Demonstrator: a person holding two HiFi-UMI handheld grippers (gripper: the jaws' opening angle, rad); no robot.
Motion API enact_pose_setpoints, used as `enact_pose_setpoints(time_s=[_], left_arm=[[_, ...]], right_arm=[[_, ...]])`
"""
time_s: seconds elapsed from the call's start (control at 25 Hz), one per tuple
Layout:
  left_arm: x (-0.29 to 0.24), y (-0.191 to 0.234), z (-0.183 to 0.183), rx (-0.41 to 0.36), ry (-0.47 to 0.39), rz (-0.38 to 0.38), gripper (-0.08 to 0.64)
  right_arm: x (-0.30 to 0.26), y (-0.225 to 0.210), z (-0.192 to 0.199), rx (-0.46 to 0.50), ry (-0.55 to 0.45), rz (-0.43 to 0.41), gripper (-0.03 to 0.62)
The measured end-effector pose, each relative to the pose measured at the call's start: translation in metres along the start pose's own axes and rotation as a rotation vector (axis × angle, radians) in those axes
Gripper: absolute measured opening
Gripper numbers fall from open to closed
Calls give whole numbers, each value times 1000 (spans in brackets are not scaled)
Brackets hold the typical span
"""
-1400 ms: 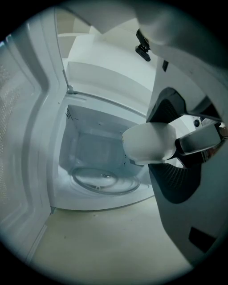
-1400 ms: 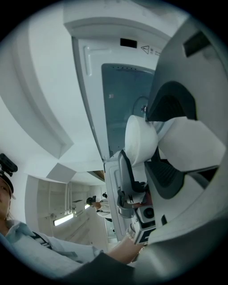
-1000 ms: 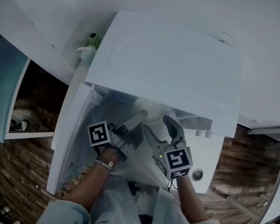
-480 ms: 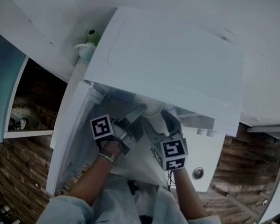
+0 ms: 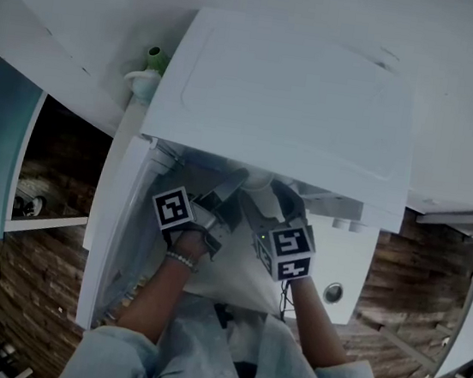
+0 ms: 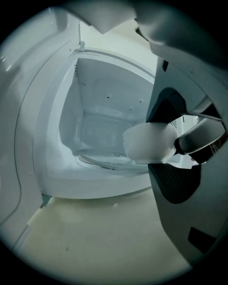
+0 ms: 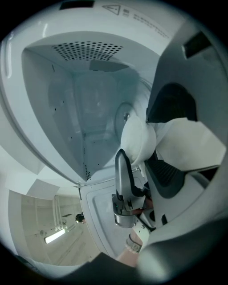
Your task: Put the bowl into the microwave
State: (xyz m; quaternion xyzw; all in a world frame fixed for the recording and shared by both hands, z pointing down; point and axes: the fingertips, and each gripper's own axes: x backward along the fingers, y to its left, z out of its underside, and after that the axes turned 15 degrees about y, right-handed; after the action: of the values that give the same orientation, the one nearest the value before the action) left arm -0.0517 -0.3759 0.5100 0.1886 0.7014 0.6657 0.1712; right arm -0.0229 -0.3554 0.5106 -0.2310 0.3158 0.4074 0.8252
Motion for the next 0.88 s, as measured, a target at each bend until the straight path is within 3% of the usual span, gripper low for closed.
enact_pose_setpoints(time_s=[0.2,0.4,0.6,0.88], left_arm=[[-1,4,-1,-26,14,-54,258],[-3,1,8,-46,51,-55,270],[3,0,14,-37,41,-60,270],[20,-9,19,-90,38,-78,268]], right_arm=[[-4,0,1,-14,33,18,275],[-12,-5,0,-73,48,52,253],[-19,-12,-6,-55,64,78,245],[-29,-26,-17,-20,80,107,245]])
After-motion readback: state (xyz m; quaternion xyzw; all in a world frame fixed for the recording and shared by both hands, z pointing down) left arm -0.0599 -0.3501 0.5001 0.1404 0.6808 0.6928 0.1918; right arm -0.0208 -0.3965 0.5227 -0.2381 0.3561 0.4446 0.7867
